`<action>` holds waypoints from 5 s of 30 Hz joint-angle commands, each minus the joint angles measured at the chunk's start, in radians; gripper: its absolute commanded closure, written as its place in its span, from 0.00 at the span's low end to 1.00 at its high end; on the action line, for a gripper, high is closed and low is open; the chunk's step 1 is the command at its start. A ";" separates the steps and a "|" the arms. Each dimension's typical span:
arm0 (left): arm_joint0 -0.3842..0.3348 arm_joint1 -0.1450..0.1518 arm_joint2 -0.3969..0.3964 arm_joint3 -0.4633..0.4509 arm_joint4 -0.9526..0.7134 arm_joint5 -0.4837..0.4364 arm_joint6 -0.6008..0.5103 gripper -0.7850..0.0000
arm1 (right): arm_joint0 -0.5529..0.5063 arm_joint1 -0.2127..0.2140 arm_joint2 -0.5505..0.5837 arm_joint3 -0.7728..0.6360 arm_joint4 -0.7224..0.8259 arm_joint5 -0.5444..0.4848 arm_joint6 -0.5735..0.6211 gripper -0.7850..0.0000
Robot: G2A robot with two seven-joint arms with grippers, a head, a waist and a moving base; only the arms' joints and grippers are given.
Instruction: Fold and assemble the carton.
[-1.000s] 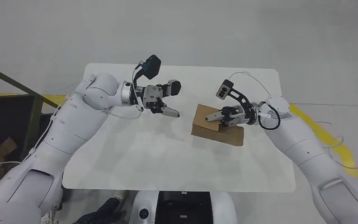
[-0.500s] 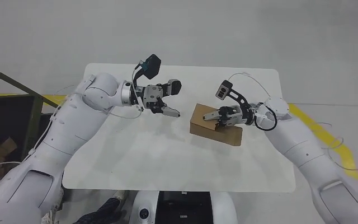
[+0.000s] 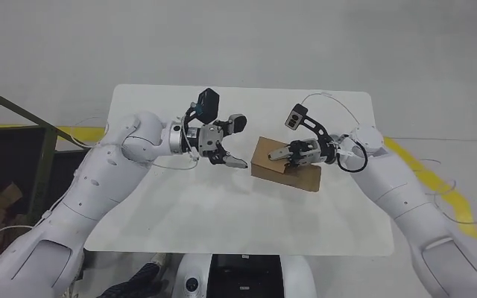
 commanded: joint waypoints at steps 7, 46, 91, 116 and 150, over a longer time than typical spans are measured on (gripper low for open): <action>-0.020 0.011 0.091 0.022 0.250 0.000 0.300 0.00 | 0.028 -0.030 0.003 0.038 0.016 -0.028 0.031 1.00; -0.298 0.017 0.588 0.269 0.437 0.000 0.812 0.00 | 0.055 -0.108 -0.018 0.073 -0.011 -0.066 0.039 1.00; -0.358 0.045 0.730 0.313 0.390 0.000 1.007 0.30 | 0.041 -0.087 0.058 0.131 -0.041 -0.070 0.039 0.89; -0.343 0.043 0.714 0.302 0.403 0.000 1.038 0.39 | -0.042 -0.088 0.123 0.062 0.077 -0.024 0.039 0.64; -0.313 0.039 0.677 0.294 0.424 0.000 1.042 0.38 | -0.071 -0.078 0.116 -0.014 0.165 -0.001 0.039 1.00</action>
